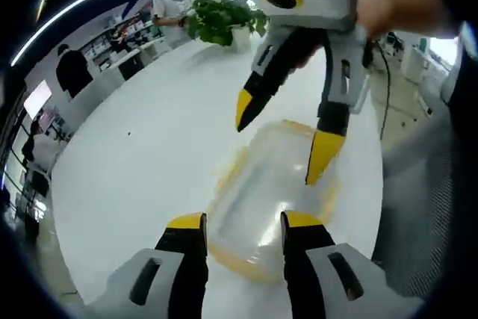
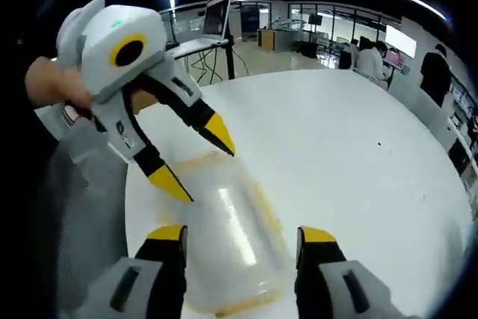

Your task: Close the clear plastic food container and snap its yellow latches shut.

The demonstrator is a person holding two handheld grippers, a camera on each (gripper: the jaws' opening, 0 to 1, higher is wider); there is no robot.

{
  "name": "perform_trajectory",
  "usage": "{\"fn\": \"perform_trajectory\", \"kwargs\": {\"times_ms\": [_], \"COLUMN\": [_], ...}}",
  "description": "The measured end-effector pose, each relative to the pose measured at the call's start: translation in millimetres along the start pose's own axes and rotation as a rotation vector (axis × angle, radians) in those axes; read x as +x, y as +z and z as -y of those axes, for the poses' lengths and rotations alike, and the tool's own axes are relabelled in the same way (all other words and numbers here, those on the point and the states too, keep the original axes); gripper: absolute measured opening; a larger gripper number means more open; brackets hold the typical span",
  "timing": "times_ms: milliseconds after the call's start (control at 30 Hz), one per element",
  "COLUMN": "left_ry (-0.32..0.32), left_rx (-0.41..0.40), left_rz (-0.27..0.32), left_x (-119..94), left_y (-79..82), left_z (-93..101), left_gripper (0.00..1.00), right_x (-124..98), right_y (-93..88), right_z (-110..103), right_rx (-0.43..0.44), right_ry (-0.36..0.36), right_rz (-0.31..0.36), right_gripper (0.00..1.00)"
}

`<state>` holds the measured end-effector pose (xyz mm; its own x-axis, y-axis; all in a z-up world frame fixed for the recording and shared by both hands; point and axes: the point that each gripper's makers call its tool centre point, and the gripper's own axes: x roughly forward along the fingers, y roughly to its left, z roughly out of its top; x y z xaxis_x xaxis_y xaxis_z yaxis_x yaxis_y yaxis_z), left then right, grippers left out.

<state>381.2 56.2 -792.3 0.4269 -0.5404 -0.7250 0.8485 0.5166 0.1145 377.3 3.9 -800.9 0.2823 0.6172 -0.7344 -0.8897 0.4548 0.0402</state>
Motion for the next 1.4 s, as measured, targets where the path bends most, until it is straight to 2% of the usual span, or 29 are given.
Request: {"fn": "perform_trajectory", "kwargs": {"times_ms": [67,167,233,300,400,500,700,800,900,933,1000,1033,1100,1167,1233,1400], "left_ry": [0.048,0.108,0.111,0.148,0.168,0.177,0.169,0.177,0.185,0.183,0.169,0.155,0.170,0.181,0.186,0.176], "left_rx": [-0.084,-0.113,-0.107,-0.168,-0.208,-0.250,-0.349,-0.394,-0.478,-0.529,-0.584,-0.649,-0.710,-0.727,-0.757,-0.832], "left_rz": [0.048,0.055,0.060,0.060,0.069,0.041,0.044,0.041,0.068,0.082,0.114,0.118,0.140,0.149,0.148,0.176], "left_x": [-4,-8,-8,-10,-11,-9,-5,-2,-1,-1,0,2,3,3,3,5], "left_y": [6.3,2.9,0.4,-3.5,-5.5,-11.3,-17.6,-24.6,-25.2,-24.2,-21.2,-21.1,-21.5,-24.1,-28.1,-31.4], "left_z": [-3.6,-9.0,-6.9,-10.4,-12.4,-14.8,-11.7,-10.8,-12.1,-12.1,-13.3,-11.9,-16.9,-19.8,-20.1,-18.6], "left_gripper": [0.37,0.33,0.31,0.34,0.40,0.39,0.40,0.40,0.41,0.41,0.42,0.44,0.46,0.47,0.48,0.46], "right_x": [-2,-8,-13,-18,-20,-20,-21,-19,-18,-18,-19,-19,-20,-22,-21,-20], "right_y": [-4.6,-6.7,-6.5,-7.4,-10.9,-12.5,-13.6,-15.8,-14.1,-13.9,-18.8,-21.3,-25.9,-26.5,-25.1,-30.6], "right_z": [4,10,15,17,18,19,21,21,18,19,20,20,22,22,21,19], "right_rx": [0.029,0.107,0.163,0.195,0.250,0.284,0.302,0.345,0.407,0.429,0.461,0.473,0.498,0.528,0.605,0.690], "right_ry": [-0.073,-0.150,-0.203,-0.246,-0.282,-0.294,-0.318,-0.324,-0.326,-0.333,-0.351,-0.360,-0.380,-0.386,-0.372,-0.373], "right_rz": [0.000,0.038,0.076,0.099,0.111,0.120,0.136,0.160,0.214,0.231,0.238,0.236,0.237,0.255,0.297,0.319], "right_gripper": [0.58,0.58,0.59,0.59,0.58,0.59,0.60,0.62,0.63,0.63,0.64,0.65,0.66,0.65,0.64,0.63]}}
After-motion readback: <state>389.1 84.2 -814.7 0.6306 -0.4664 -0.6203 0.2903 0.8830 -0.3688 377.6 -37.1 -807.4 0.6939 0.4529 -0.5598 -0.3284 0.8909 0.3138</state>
